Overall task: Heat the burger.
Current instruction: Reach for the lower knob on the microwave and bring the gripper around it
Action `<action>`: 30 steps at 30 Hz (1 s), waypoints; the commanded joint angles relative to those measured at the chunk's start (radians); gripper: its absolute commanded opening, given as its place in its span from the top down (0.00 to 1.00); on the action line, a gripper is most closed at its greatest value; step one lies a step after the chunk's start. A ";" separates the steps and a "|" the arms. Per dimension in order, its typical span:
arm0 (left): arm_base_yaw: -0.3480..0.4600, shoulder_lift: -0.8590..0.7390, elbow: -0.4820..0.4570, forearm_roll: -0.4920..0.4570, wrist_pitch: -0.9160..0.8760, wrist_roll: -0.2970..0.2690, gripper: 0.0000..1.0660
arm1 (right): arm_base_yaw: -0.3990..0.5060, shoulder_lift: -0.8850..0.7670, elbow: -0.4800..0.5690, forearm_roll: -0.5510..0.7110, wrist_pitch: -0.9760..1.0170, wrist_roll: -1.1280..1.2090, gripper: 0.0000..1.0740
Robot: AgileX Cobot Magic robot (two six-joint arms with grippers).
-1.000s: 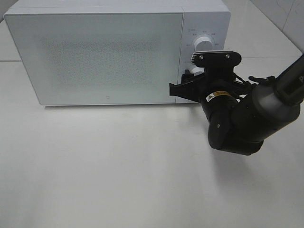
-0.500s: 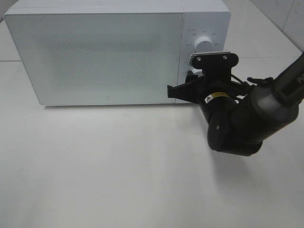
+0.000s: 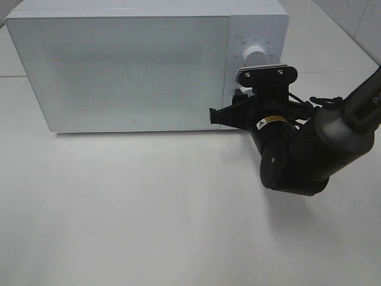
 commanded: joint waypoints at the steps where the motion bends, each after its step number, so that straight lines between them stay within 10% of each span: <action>1: 0.002 -0.023 -0.001 -0.003 0.002 -0.005 0.06 | -0.007 -0.004 -0.015 -0.015 -0.026 -0.029 1.00; 30: 0.002 -0.023 -0.001 -0.003 0.002 -0.005 0.06 | -0.007 -0.004 -0.015 -0.281 -0.182 0.440 1.00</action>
